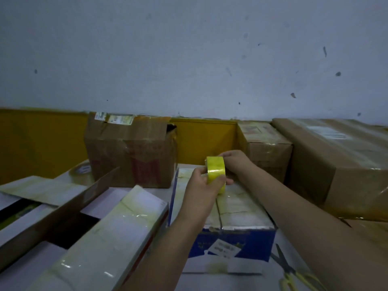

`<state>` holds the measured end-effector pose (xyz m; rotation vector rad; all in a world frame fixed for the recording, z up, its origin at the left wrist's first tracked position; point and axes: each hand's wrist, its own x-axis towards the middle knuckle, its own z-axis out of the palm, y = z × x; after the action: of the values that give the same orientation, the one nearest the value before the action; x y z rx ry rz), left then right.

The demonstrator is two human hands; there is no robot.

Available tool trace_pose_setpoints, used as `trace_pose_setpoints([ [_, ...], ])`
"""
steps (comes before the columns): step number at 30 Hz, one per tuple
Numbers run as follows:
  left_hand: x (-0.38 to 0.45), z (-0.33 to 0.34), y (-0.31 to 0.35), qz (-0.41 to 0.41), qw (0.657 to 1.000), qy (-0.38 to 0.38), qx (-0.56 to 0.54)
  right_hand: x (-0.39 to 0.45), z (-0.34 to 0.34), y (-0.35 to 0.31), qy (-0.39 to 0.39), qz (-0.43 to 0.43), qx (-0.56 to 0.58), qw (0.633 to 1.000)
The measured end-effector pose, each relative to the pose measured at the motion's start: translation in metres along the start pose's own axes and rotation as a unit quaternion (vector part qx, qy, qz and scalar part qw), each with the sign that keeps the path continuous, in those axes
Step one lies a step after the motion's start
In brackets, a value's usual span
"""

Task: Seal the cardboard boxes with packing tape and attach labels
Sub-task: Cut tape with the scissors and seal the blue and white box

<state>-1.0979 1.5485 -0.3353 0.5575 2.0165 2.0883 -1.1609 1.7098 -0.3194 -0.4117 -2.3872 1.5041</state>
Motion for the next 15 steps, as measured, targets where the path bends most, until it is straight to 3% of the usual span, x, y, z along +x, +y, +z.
trace_pose_setpoints([
  [4,0.008,-0.010,-0.003,-0.007,1.000,-0.004,-0.022,0.008,0.004,0.008,-0.010,-0.041,-0.081,0.996],
  [8,0.017,-0.029,0.000,-0.032,0.993,0.046,-0.102,0.007,0.005,0.016,0.022,-0.040,-0.124,0.991],
  [15,0.010,-0.030,0.002,0.030,0.998,0.047,0.024,0.015,-0.001,0.012,0.054,-0.020,-0.117,0.991],
])
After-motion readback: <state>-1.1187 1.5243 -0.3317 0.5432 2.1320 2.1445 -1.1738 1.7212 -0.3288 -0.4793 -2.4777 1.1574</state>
